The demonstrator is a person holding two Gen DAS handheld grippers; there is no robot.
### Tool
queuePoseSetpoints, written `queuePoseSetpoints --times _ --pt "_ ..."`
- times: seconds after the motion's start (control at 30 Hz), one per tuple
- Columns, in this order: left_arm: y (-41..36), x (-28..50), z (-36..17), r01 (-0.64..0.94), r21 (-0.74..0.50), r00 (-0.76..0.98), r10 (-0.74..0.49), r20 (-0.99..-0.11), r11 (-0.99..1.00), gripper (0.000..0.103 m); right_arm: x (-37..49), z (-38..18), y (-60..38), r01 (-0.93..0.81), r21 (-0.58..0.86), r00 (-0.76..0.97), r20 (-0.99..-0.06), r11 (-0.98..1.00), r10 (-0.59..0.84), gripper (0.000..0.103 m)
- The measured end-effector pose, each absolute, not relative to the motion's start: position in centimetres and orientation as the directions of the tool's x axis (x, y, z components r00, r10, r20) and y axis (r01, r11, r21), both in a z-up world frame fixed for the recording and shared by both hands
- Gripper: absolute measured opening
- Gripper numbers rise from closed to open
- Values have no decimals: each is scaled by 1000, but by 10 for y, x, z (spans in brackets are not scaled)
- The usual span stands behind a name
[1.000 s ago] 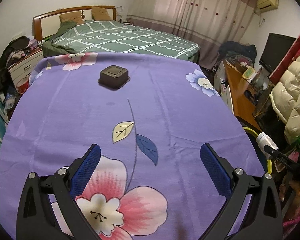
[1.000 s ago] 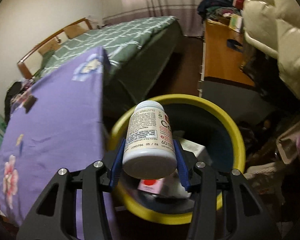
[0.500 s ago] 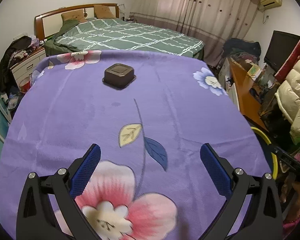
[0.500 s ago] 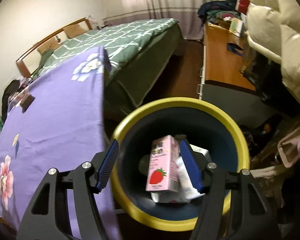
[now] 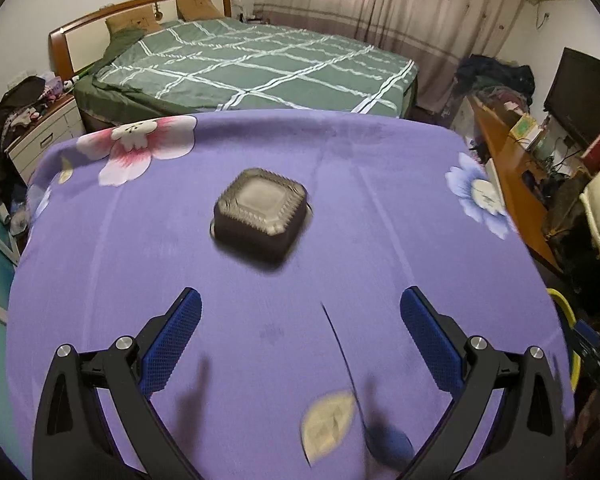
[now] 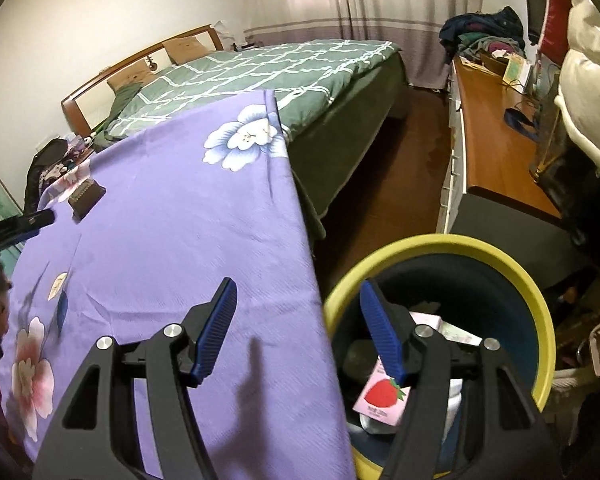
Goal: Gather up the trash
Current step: 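Reach the left gripper to the brown square container and grasp it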
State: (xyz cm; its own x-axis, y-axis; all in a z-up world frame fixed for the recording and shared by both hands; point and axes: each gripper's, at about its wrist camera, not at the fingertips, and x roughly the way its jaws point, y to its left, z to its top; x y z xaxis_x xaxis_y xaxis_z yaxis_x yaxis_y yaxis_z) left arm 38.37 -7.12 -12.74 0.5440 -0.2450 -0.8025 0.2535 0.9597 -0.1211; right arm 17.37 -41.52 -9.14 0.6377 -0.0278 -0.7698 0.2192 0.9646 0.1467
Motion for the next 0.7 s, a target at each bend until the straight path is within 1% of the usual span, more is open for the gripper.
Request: queuePoseSetpoints --times 0.07,0.2,0.3,0.57,0.67,0.7 --pt "-73 406 -133 254 -104 542 -231 -808 962 98 176 -93 -415 220 143 634 -773 965 -30 61" --pt "-76 438 -142 260 -118 534 -244 -809 958 98 181 -96 -416 229 139 619 -785 964 -34 62" --pt "-79 458 -151 253 -108 524 -229 -820 962 98 183 -97 -417 229 133 613 -790 964 -37 62" --pt "-79 484 -166 231 -102 511 -210 -834 967 97 188 -101 -422 235 136 605 -795 962 -35 62" --pt "-81 489 -169 232 -85 517 -196 -833 969 91 189 -103 -421 230 139 601 -799 963 -28 62" --pt "-82 490 -170 236 -74 522 -191 -831 969 86 189 -103 -421 228 139 601 -799 964 -26 62"
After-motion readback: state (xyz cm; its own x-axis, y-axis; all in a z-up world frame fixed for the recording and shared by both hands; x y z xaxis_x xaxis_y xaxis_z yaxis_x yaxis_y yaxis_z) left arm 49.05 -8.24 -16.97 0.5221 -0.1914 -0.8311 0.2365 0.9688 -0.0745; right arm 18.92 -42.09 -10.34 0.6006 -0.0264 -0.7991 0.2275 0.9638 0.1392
